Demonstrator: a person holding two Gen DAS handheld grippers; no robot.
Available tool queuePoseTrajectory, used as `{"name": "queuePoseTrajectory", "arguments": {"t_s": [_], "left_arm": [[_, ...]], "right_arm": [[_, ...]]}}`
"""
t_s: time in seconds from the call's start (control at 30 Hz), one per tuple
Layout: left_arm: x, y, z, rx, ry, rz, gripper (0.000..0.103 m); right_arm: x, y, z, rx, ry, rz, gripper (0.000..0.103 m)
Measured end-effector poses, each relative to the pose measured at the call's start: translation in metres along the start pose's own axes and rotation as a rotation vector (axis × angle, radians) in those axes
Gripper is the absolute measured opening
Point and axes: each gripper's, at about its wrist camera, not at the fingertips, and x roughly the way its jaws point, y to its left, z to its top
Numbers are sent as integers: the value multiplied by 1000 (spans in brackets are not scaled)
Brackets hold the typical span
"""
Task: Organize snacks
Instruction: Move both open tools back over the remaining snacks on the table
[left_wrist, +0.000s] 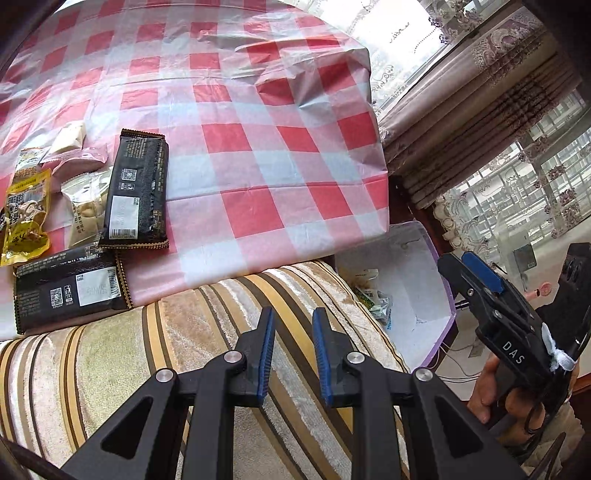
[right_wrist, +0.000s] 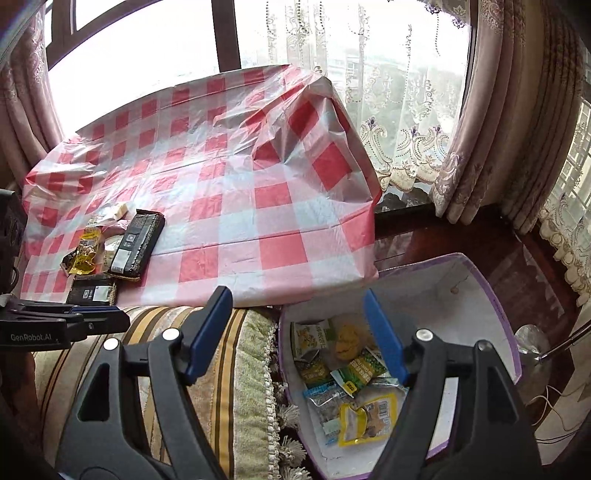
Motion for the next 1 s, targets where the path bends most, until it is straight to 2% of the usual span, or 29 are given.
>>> {"name": "queuePoseTrajectory", "arguments": {"t_s": [0.2,0.5,1.0], "left_arm": [[-19,16,-5,-38,-43,13,22],[-42,39,-12,-84,-96,36,22],[-67,94,-14,-186,-162,103,22]], "right_arm": [[-9,28,9,-3,-34,61,77],[0,73,9,-56,-16,139,77],[5,110,21,-106,-14,174,77]]}}
